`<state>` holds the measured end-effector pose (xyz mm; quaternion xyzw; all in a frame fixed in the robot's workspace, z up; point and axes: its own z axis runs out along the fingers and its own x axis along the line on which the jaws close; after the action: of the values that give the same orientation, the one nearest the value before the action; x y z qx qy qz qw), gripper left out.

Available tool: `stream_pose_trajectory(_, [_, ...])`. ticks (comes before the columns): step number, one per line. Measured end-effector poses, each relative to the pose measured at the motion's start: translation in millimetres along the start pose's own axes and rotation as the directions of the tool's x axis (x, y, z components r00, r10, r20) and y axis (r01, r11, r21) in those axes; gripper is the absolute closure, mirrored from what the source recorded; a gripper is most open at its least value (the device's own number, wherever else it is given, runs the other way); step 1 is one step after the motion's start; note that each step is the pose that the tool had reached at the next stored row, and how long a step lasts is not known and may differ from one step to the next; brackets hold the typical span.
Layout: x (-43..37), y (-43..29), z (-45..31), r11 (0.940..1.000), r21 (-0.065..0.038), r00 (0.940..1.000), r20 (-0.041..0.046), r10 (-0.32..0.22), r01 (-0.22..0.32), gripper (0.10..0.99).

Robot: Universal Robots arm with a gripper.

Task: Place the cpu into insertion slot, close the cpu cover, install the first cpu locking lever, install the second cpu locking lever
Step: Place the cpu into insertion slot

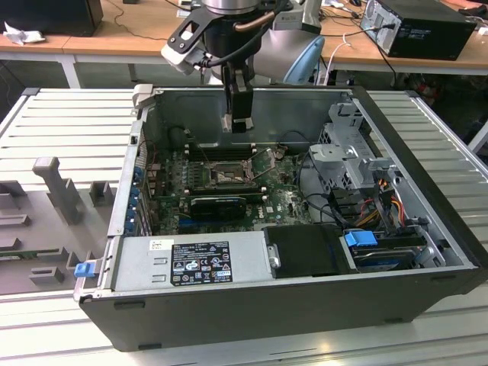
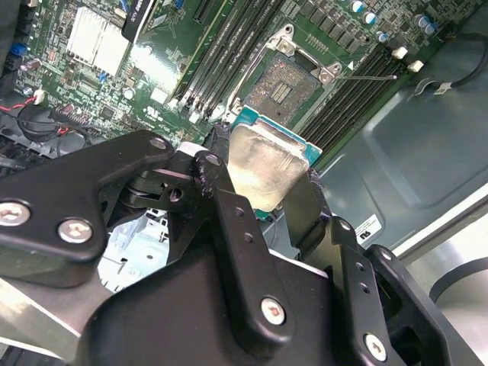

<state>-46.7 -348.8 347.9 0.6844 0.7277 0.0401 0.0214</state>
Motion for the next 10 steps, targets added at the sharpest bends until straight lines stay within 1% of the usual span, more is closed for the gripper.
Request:
stream_pose_trajectory(4, [0.0, -0.1, 1.2, 1.0, 0.0, 1.0, 0.0004, 0.005, -0.005, 0.557])
stream_pose_trajectory(7, [0.0, -0.2, 2.4, 0.9992, -0.001, 0.9992, 0.0034, 0.039, -0.039, 0.557])
stream_pose_trajectory(9, [-0.1, -0.4, 4.2, 0.9969, -0.002, 0.9968, 0.0069, 0.079, -0.079, 0.557])
stream_pose_trajectory(10, [-0.1, -0.5, 4.7, 0.9967, -0.002, 0.9967, 0.0071, 0.081, -0.081, 0.557])
